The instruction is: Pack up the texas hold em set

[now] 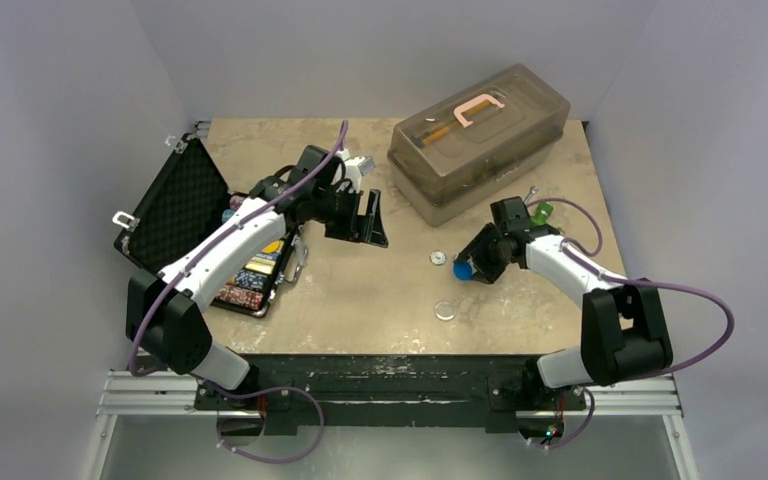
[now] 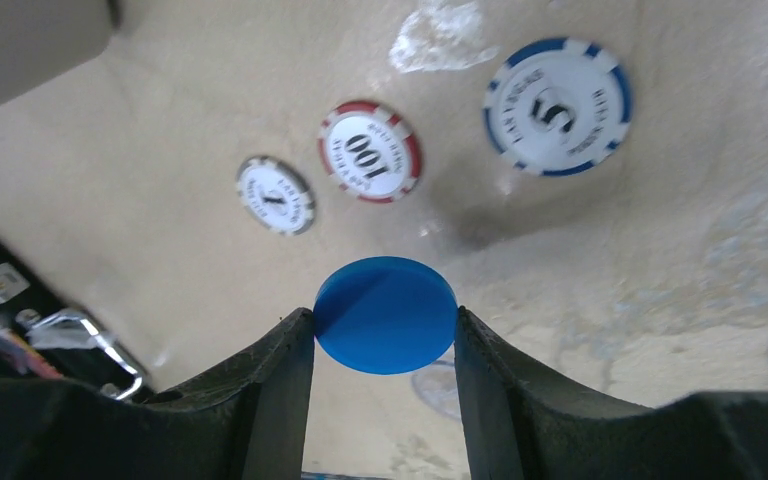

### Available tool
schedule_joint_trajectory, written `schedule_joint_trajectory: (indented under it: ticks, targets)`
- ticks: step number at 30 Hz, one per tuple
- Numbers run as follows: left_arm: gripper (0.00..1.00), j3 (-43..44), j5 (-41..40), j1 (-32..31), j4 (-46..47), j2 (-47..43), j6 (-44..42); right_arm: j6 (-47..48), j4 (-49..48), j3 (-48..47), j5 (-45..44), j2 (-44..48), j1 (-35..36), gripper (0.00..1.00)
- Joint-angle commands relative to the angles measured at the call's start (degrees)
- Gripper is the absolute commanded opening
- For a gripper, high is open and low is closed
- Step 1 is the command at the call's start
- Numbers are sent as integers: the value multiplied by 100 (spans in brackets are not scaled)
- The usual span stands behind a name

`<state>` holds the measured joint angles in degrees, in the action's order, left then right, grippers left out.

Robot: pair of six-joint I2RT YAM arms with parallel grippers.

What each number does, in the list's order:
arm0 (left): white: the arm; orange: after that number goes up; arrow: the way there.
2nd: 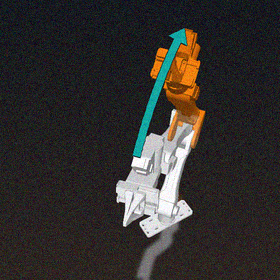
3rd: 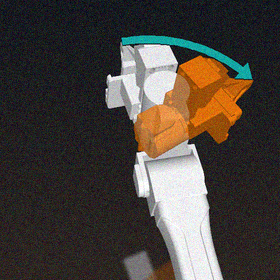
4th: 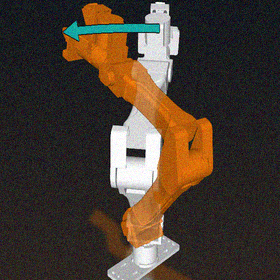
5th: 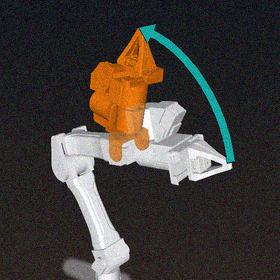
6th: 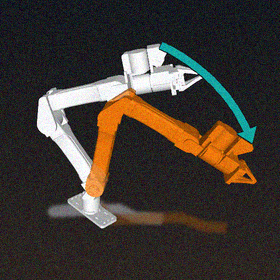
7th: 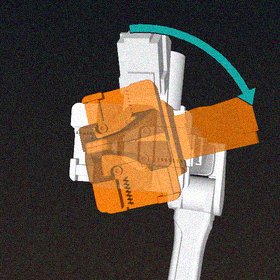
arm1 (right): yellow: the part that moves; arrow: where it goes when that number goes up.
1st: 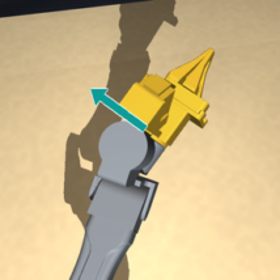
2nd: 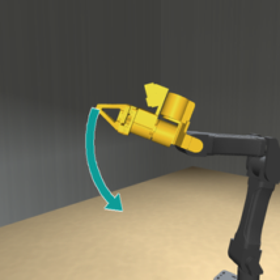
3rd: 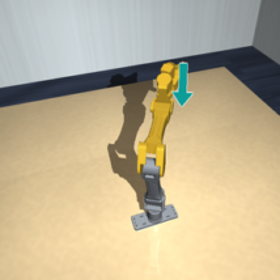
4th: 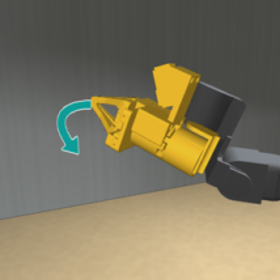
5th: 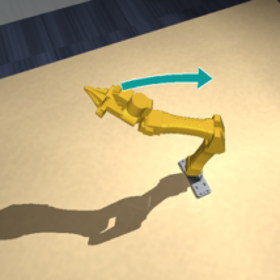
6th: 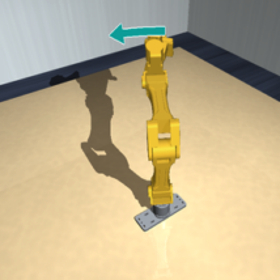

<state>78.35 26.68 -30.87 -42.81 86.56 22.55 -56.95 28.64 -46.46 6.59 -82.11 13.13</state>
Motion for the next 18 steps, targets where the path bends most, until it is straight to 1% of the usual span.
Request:
schedule_joint_trajectory:
  ticks: [1, 6, 9, 12, 14, 18]
  targets:
    - [75, -449, -243, 115, 788, -298, 538, -1226, -541, 67, 341, 397, 259, 39]
    - [67, -904, -154, 112, 1599, -404, 762, -2164, -1056, 127, 534, 411, 632, 38]
    - [66, -1128, -81, 107, 2102, -446, 809, -2610, -1335, 101, 560, 367, 865, 38]
    - [66, -1317, -118, 95, 2471, -514, 838, -3141, -1700, 96, 620, 307, 1063, 38]
    - [69, -1416, -107, 82, 2677, -520, 870, -3414, -1936, 41, 701, 195, 1209, 38]
    - [70, -1481, -51, 44, 2915, -528, 826, -3787, -2148, -212, 747, 8, 1487, 38]
